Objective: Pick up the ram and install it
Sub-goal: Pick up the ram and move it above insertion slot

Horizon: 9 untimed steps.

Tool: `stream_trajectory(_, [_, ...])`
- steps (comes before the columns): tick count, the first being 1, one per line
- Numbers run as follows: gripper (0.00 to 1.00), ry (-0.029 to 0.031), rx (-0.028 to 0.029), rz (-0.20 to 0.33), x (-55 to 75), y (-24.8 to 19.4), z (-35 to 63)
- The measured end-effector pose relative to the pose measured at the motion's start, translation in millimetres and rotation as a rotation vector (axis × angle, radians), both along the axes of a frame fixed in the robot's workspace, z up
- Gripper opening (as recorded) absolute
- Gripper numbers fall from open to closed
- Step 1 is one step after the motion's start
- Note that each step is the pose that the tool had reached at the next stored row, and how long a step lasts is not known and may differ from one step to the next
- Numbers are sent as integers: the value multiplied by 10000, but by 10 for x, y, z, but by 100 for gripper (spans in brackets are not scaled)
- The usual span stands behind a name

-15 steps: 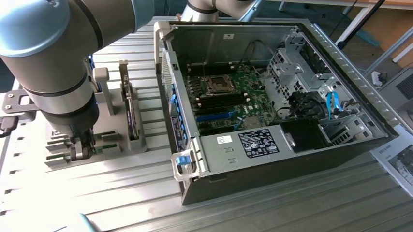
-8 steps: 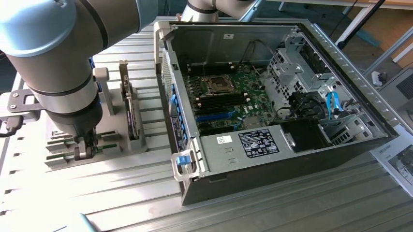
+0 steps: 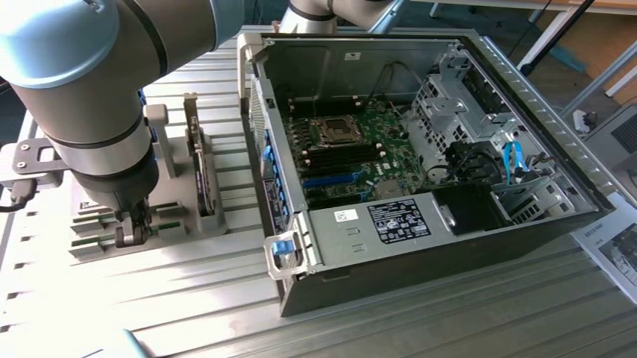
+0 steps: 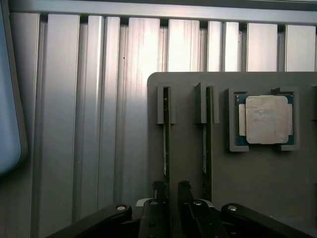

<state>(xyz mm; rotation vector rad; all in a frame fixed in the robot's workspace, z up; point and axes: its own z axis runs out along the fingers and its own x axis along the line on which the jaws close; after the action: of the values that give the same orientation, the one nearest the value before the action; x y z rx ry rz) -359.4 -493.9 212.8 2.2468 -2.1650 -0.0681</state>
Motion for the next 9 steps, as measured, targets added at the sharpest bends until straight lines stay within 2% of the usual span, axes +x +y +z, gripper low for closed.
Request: stream_trajectory(9, [25,0,-2,21,0,0,0])
